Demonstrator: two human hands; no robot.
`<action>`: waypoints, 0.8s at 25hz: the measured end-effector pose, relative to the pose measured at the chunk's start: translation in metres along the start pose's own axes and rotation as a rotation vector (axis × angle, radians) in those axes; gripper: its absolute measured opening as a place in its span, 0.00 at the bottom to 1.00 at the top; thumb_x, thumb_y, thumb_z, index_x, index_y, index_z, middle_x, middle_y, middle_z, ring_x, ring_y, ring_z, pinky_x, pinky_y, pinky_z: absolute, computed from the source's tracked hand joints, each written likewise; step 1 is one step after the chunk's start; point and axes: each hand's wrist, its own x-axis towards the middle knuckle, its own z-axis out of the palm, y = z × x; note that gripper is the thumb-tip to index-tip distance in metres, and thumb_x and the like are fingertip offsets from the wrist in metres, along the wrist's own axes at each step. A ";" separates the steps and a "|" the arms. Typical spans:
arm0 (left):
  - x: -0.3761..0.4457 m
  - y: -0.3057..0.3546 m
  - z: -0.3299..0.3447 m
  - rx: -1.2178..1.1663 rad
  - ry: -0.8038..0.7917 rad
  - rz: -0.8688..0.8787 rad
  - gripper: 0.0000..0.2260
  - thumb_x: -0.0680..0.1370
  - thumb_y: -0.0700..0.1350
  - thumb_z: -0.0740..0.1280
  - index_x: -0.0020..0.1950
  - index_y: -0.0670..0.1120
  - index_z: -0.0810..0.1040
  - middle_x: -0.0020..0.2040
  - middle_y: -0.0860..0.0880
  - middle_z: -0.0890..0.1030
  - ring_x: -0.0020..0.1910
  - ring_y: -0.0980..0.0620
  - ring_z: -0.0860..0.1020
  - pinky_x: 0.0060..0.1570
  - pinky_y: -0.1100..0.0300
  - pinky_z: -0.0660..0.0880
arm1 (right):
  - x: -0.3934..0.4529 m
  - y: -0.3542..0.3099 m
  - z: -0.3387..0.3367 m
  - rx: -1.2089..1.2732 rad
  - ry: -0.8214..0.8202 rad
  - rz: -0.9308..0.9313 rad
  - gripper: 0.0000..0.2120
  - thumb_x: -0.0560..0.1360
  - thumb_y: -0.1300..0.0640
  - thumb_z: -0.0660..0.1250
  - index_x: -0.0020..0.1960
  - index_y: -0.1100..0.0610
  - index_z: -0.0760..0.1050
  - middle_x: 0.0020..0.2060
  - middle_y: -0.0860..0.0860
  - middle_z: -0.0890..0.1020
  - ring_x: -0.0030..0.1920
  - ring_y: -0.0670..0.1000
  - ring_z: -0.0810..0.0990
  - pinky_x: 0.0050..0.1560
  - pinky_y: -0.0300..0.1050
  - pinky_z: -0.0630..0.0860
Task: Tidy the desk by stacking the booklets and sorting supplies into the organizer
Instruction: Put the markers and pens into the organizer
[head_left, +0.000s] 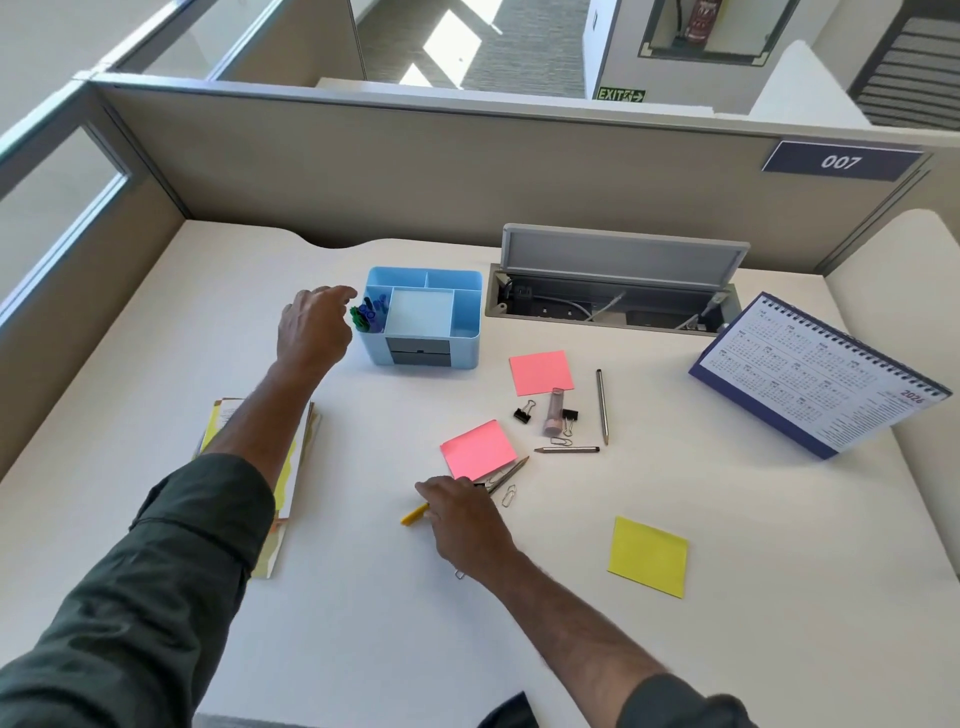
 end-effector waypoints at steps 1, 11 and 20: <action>-0.006 -0.001 -0.001 -0.010 0.005 0.004 0.19 0.81 0.34 0.61 0.69 0.47 0.78 0.65 0.45 0.81 0.64 0.39 0.75 0.59 0.44 0.72 | 0.003 0.000 0.001 -0.056 0.013 -0.015 0.14 0.73 0.60 0.64 0.58 0.54 0.74 0.54 0.49 0.79 0.48 0.56 0.77 0.45 0.49 0.73; -0.088 0.008 0.011 -0.132 0.080 0.136 0.15 0.80 0.41 0.68 0.67 0.45 0.79 0.67 0.44 0.79 0.62 0.37 0.76 0.58 0.43 0.73 | 0.007 0.008 0.005 -0.361 -0.028 -0.113 0.14 0.64 0.66 0.58 0.43 0.51 0.75 0.42 0.48 0.77 0.40 0.52 0.75 0.37 0.45 0.68; -0.160 0.015 0.047 -0.152 -0.012 0.147 0.16 0.80 0.41 0.68 0.68 0.46 0.79 0.69 0.46 0.79 0.64 0.41 0.76 0.61 0.44 0.74 | 0.007 0.011 -0.003 -0.373 0.018 -0.161 0.16 0.62 0.69 0.53 0.38 0.53 0.73 0.37 0.50 0.74 0.37 0.54 0.73 0.36 0.46 0.65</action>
